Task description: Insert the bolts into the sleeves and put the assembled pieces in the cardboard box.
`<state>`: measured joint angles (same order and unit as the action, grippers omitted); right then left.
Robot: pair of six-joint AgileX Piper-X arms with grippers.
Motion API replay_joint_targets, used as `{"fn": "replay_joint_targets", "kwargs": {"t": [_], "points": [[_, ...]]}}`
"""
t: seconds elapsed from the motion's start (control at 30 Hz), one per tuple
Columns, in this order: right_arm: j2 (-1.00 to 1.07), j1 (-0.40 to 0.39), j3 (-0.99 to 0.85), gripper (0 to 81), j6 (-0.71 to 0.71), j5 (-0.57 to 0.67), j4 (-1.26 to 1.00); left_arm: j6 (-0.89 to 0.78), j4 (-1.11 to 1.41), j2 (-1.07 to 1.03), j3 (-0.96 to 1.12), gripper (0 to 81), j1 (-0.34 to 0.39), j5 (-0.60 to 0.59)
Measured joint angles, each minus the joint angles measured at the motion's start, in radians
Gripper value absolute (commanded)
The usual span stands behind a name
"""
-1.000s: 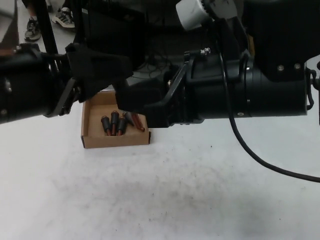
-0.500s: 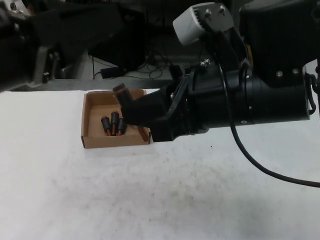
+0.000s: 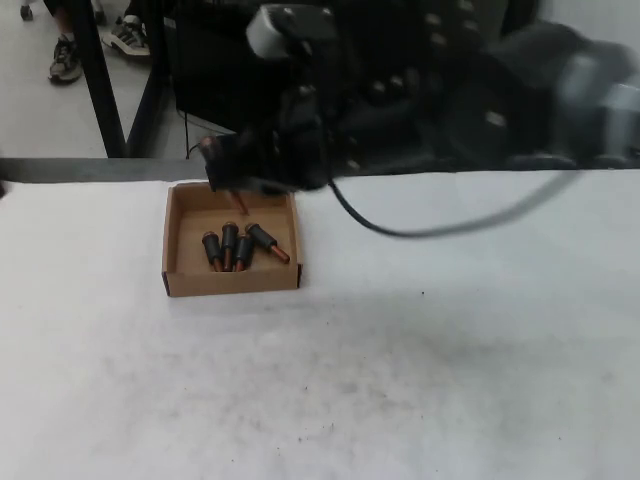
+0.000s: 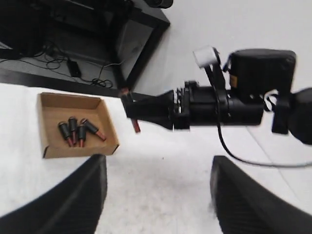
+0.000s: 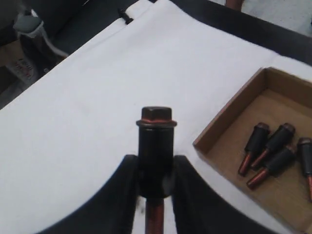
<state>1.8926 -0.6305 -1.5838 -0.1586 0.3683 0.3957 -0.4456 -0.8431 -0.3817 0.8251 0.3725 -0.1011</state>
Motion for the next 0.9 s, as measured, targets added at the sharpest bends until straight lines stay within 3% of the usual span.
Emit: {"fn": "replay_joint_targets", "kwargs": {"t": [0.13, 0.37, 0.5, 0.67, 0.77, 0.9], "points": [[0.159, 0.023, -0.176, 0.2, 0.0, -0.018, 0.069, 0.0, -0.145, 0.068, 0.043, 58.5, 0.0, 0.018], [0.45, 0.04, -0.528, 0.2, -0.009, -0.033, 0.231, 0.0, -0.174, 0.086, 0.046, 58.5, 0.0, 0.024], [0.584, 0.04, -0.664, 0.2, -0.064, -0.033, 0.306, 0.0, -0.178, 0.086, 0.046, 58.5, 0.0, 0.024], [0.63, 0.04, -0.682, 0.4, -0.082, -0.049, 0.339, 0.0, -0.178, 0.086, 0.046, 58.5, 0.0, 0.024], [0.631, 0.04, -0.684, 9.7, -0.082, -0.058, 0.341, 0.0, -0.178, 0.086, 0.046, 58.5, 0.0, 0.024], [0.631, 0.04, -0.691, 37.7, -0.079, -0.074, 0.355, 0.0, -0.178, 0.086, 0.046, 58.5, 0.0, 0.024]]}}
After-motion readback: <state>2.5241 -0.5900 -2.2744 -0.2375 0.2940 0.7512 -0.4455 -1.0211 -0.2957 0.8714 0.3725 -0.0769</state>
